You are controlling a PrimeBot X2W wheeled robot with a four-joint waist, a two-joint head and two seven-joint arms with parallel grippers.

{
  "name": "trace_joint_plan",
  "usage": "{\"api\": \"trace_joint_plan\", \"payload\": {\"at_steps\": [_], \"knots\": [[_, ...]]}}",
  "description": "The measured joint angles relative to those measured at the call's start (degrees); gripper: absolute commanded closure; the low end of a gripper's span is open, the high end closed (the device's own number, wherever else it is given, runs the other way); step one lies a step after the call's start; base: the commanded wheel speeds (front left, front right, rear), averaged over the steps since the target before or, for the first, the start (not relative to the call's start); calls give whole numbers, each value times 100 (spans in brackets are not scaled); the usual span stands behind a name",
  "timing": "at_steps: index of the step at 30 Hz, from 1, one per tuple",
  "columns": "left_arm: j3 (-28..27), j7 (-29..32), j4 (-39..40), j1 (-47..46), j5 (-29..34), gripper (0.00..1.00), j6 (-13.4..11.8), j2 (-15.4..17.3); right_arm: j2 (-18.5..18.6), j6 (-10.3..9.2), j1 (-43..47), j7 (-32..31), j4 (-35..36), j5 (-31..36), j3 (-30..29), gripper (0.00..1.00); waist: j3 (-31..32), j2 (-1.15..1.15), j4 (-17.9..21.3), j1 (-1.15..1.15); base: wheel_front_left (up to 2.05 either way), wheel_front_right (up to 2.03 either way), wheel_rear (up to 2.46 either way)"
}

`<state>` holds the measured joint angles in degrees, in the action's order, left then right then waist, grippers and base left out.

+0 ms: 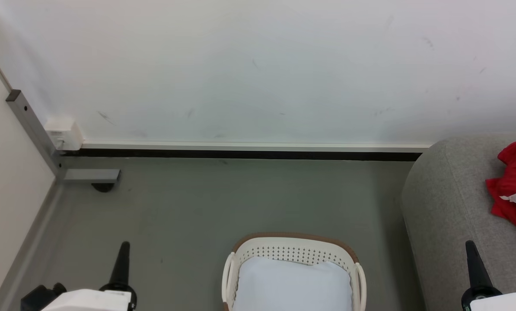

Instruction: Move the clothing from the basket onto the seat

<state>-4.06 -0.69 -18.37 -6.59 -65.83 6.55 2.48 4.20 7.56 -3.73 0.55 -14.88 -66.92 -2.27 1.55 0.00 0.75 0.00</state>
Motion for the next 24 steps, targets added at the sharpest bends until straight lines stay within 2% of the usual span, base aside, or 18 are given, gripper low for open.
{"api": "trace_joint_plan", "payload": {"at_steps": [24], "knots": [[-110, 332, 193, 2, -1172, 100, 46, 5, -56, 0, -94, -323, 26, -1172, -196, 100, -69, 0, -30, 0, 0, 0, 0]]}}
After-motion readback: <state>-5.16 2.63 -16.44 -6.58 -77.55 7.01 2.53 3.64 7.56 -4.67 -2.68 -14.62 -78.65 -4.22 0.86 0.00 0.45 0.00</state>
